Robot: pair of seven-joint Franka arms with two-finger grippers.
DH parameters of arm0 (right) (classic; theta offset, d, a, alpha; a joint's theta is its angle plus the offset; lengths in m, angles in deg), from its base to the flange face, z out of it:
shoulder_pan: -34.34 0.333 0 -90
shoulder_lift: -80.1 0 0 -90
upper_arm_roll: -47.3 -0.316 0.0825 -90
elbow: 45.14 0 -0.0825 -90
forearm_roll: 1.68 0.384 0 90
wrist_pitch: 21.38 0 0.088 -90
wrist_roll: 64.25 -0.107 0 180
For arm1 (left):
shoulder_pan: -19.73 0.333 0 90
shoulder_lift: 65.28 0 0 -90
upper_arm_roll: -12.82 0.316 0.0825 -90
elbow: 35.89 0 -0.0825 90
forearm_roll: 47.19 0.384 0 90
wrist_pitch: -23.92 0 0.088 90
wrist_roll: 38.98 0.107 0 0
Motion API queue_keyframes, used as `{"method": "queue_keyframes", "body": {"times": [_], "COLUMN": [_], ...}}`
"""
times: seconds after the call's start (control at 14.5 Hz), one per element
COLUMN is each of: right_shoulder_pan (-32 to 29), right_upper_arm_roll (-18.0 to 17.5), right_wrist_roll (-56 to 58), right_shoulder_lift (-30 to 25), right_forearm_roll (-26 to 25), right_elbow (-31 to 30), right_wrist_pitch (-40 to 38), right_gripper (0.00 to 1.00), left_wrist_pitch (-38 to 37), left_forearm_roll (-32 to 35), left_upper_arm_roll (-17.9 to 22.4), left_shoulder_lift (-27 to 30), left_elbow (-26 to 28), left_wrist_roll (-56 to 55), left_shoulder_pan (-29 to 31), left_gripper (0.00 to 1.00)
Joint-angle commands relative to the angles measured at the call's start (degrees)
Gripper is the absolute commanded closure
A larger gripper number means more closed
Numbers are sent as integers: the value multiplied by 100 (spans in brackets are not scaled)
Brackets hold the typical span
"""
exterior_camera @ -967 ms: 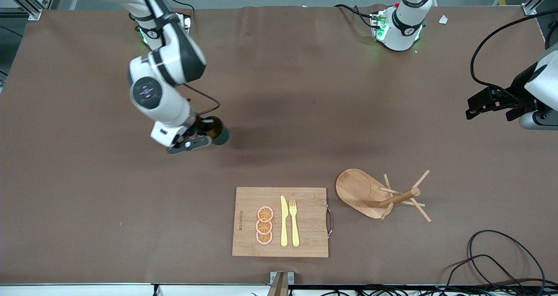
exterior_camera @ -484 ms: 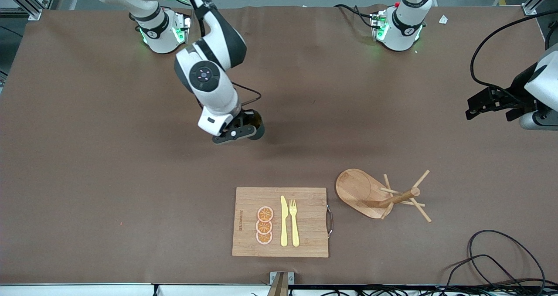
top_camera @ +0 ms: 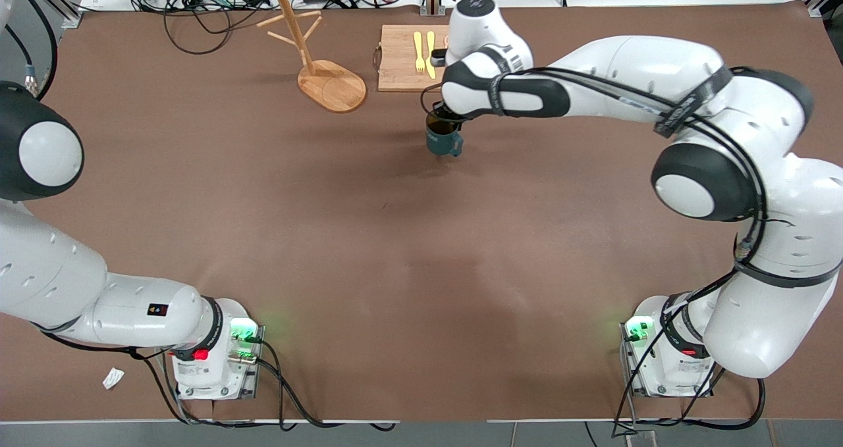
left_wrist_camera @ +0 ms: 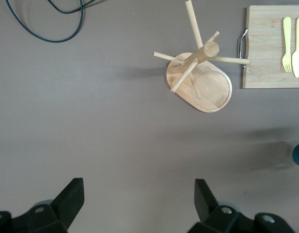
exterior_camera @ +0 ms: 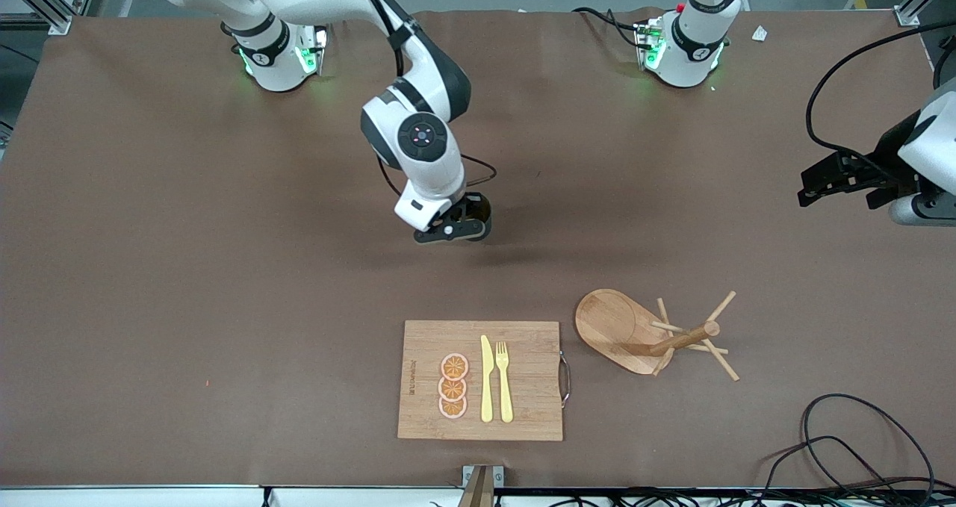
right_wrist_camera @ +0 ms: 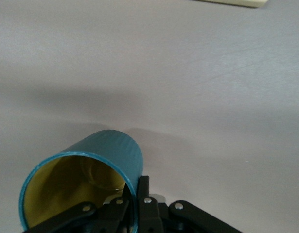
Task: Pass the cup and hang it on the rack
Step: 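Carry the teal mug with the right gripper toward the table middle, then set the mug down and open the right gripper while the left gripper approaches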
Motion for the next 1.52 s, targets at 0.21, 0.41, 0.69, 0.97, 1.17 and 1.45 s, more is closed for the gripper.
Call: {"method": "queue_keyframes", "body": {"times": [0.21, 0.41, 0.69, 0.97, 1.17, 1.45], "right_shoulder_pan": [237, 246, 220, 89, -297, -1079], "right_upper_arm_roll": [72, 72, 72, 72, 81, 107], "right_wrist_roll": [-585, -576, -524, -402, 362, 812], "right_shoulder_lift": [482, 543, 508, 193, -299, -941], "right_forearm_roll": [-272, -394, -492, -457, -395, -456], "right_elbow": [482, 482, 491, 535, 526, 429], "right_wrist_pitch": [42, 113, 87, -210, -947, -2003], "right_gripper": [95, 89, 0, 0, 0, 0], "left_wrist_pitch": [39, 39, 39, 39, 48, -389], "left_forearm_roll": [-196, -143, -204, -196, -100, 525], "left_upper_arm_roll": [33, 25, 33, 33, 16, -247], "left_shoulder_lift": [-52, -34, -43, -61, -70, 27], "left_elbow": [-49, -49, -40, -40, -40, -40], "left_wrist_roll": [14, -21, 5, -21, -161, -1150], "left_shoulder_pan": [127, 101, 136, 118, 57, -286], "left_gripper": [0, 0, 0, 0, 0, 0]}}
